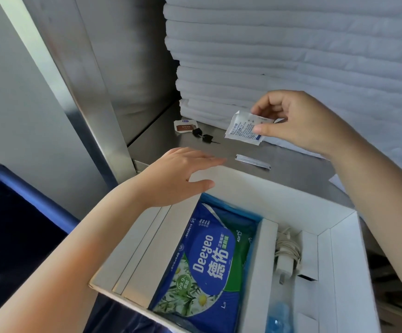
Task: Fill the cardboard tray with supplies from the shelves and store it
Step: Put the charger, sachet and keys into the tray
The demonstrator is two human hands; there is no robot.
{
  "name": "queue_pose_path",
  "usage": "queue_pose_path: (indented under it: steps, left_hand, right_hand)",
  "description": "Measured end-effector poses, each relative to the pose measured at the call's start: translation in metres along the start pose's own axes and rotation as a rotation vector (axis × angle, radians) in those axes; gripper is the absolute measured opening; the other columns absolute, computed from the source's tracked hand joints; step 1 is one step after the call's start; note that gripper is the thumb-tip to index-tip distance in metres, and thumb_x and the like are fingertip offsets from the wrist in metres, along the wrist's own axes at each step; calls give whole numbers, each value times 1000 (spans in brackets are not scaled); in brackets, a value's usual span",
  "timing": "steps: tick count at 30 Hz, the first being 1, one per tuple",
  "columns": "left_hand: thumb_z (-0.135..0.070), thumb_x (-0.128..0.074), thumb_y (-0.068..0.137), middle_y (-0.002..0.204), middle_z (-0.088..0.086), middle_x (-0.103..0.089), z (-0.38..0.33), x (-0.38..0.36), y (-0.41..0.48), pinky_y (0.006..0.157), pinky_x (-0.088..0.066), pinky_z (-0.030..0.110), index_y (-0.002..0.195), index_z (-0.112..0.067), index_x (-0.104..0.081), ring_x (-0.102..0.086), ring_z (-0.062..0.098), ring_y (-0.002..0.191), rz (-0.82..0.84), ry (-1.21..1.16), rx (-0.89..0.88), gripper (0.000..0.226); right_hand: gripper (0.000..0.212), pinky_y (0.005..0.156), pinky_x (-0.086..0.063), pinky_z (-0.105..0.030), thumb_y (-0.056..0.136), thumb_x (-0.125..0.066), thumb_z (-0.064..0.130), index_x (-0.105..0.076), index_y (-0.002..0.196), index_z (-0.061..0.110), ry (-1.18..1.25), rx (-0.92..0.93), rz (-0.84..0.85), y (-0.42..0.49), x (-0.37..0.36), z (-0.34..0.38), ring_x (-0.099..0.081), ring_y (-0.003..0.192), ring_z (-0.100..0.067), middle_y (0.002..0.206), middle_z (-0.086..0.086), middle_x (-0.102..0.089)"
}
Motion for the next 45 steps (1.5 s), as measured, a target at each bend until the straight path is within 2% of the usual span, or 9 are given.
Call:
queue_pose_path:
  steps: [4,9,14,18,21,26,35,40,45]
  left_hand:
    - [-44,-48,92,142,-14,-47,0,0,0,106,-16,25,143,-42,-34,-36,8,131,-23,4,-2,53]
    - [-46,-46,92,143,-11,-46,1,-2,-1,105,-16,26,143,-44,-32,-35,11,133,-34,43,-5,53]
    - [-49,-42,90,144,-10,-45,-1,1,-3,108,-16,28,144,-42,-32,-35,12,134,-31,39,-11,55]
    - [-44,-46,93,145,-7,-45,-2,1,-3,106,-14,26,144,-42,-33,-32,13,135,-33,33,-8,53]
    - [-44,-46,92,146,-8,-43,-2,1,-2,108,-14,27,144,-42,-33,-31,13,136,-26,27,-2,53]
    - [-41,-46,94,146,-9,-42,-3,1,-2,107,-13,26,144,-41,-34,-31,12,136,-29,19,-4,51]
    - [-41,-47,94,146,-9,-43,-4,2,-3,106,-13,26,144,-40,-34,-31,12,136,-35,16,-11,51]
    - [-40,-46,95,147,-8,-42,-4,1,-3,107,-13,27,144,-41,-33,-30,13,137,-29,22,-8,51]
    - [-40,-47,95,147,-7,-42,-2,1,-3,109,-14,30,144,-41,-33,-30,13,137,-28,24,-2,51]
  right_hand:
    - [26,76,-53,-23,81,-72,9,-65,85,34,-22,16,96,-37,-2,13,-65,84,-4,86,17,-69]
    - [15,74,-49,-12,79,-71,23,-66,85,36,-57,21,292,-94,-17,24,-66,83,-3,88,16,-69]
    - [9,79,-53,-37,79,-63,33,-64,87,39,-143,-46,523,-134,-41,13,-64,88,-10,94,17,-66]
    - [16,78,-49,-27,82,-63,23,-63,85,38,-195,-60,696,-150,-58,4,-59,92,-2,95,20,-61]
    - [17,78,-48,-26,83,-64,20,-63,84,37,-266,-67,802,-157,-71,0,-56,92,1,93,21,-57]
    - [17,80,-49,-30,84,-63,20,-65,84,37,-301,-85,888,-159,-88,2,-54,90,1,92,19,-56]
    - [15,80,-51,-26,87,-62,23,-69,88,36,-326,-119,982,-158,-103,-7,-56,89,4,95,18,-57]
    - [22,82,-48,-20,89,-58,20,-61,98,41,-388,-135,913,-156,-95,-16,-54,90,5,95,21,-54]
    - [25,73,-48,-12,88,-58,20,-53,88,45,-369,-249,911,-156,-85,-26,-59,83,9,88,24,-61]
Point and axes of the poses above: each hand's wrist, its own y-axis towards the middle knuckle, its own x-axis out of the back of the hand, z = x × y, the point moved 4 cm from there along y, towards the middle knuckle
